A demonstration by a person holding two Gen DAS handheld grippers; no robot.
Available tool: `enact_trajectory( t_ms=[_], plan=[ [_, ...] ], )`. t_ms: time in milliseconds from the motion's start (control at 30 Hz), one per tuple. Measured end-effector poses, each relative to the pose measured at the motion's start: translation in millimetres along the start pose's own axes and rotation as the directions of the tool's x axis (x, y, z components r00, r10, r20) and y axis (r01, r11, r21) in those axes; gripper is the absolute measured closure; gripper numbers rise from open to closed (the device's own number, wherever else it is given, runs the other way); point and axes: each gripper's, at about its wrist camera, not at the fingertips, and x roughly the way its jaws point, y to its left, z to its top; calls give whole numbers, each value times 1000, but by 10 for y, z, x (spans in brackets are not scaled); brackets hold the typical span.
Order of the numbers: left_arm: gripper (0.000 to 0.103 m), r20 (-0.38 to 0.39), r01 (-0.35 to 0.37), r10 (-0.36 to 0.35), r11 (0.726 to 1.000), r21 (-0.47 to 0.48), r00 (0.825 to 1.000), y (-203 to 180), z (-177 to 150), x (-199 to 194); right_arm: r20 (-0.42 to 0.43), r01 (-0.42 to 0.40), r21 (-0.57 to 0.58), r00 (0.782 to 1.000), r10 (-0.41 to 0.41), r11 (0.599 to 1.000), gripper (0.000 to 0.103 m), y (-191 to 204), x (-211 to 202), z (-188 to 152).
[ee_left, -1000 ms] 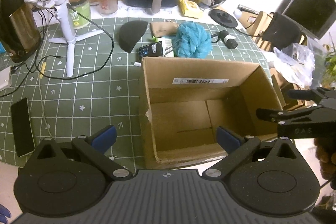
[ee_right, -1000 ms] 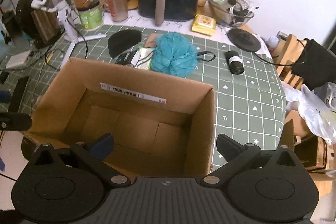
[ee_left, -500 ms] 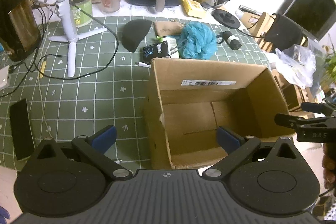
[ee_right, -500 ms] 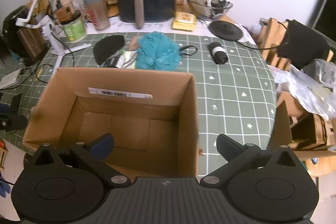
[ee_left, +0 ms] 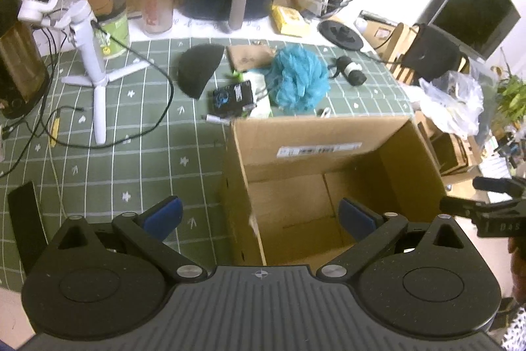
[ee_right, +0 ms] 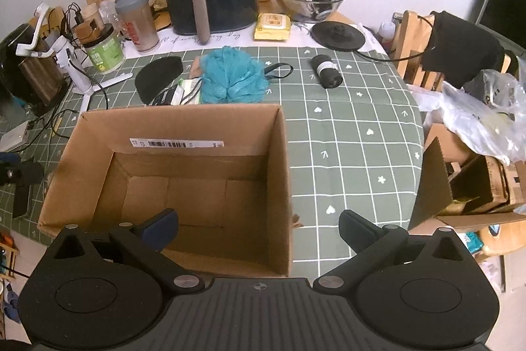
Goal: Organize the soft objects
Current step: 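Move both tools past the cardboard box toward the items on the mat, then grasp the black roll with the white band with the right gripper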
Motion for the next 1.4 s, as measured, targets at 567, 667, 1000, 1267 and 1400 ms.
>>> enact_trajectory(
  t_ms=[567, 667, 1000, 1267, 1400],
  plan=[
    [0, 94, -19, 19, 1000, -5, 995, 21, 210, -79, 85, -17, -31, 996, 20, 999, 0, -168, 88, 278],
    [0, 86, -22, 24, 1000, -20, 996, 12, 229, -58, 71, -58, -48, 996, 62, 997, 0, -212, 154, 374],
    [0, 71, -46, 51, 996, -72, 996, -43, 285, 72, 48, -160, -92, 985, 165, 983, 0, -356, 388, 646],
    [0, 56, -53, 58, 994, -97, 997, -111, 330, 187, 57, -155, -60, 986, 158, 986, 0, -721, 602, 903],
    [0, 52, -57, 63, 992, -110, 997, -116, 358, 226, 79, -153, -61, 984, 157, 986, 0, -892, 745, 1043]
  ],
)
